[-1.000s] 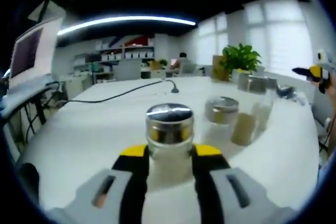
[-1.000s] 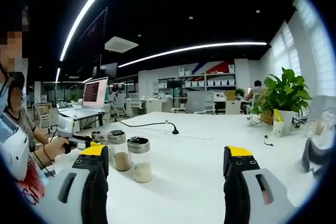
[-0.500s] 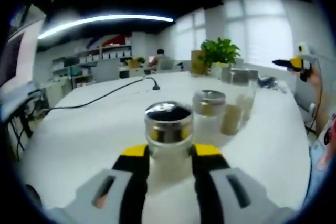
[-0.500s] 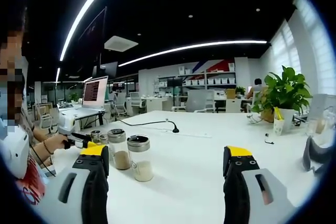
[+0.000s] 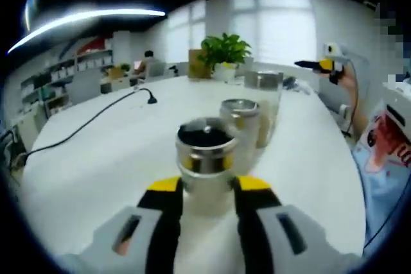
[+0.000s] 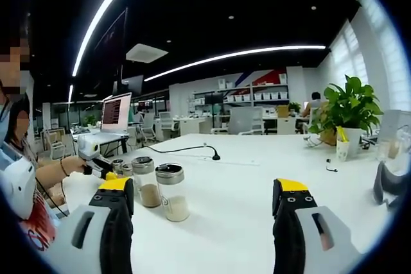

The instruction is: Rotate the seasoning bottle until the label or dispensing opening points toward the visible target arrow and the bottle remains upright within the marked orientation range

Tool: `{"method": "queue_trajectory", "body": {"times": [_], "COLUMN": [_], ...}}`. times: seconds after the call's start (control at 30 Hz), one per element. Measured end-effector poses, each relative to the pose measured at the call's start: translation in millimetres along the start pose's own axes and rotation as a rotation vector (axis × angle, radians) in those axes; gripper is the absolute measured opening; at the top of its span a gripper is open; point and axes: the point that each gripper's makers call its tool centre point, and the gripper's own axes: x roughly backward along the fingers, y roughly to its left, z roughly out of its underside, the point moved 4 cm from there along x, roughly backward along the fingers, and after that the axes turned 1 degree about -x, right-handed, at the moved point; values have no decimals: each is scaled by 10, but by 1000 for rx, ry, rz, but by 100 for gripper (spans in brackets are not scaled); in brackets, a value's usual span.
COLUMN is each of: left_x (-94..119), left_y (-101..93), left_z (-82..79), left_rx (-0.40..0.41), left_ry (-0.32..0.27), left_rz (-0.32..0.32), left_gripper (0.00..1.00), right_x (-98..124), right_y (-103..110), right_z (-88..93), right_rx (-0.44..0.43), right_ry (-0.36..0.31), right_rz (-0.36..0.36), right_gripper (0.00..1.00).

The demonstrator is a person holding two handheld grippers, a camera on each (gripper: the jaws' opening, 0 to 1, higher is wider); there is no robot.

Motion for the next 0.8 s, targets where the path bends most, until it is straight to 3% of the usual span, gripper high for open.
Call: {"method": "queue_trajectory", "body": {"times": [0.43,0.8], "left_x": [1,-9], "left_y": [50,62], "left_z": [21,31], "left_rx": [-73,-93], "left_ry": [78,110], "left_rz": [223,330], "left_gripper": [33,33], "right_x": [4,15], "right_y": [-17,-26], "right_z": [-1,-54], "right_rx": [-8,-27], "right_ry": [-8,-52], "right_rz": [14,24], "right_gripper": [93,90]}}
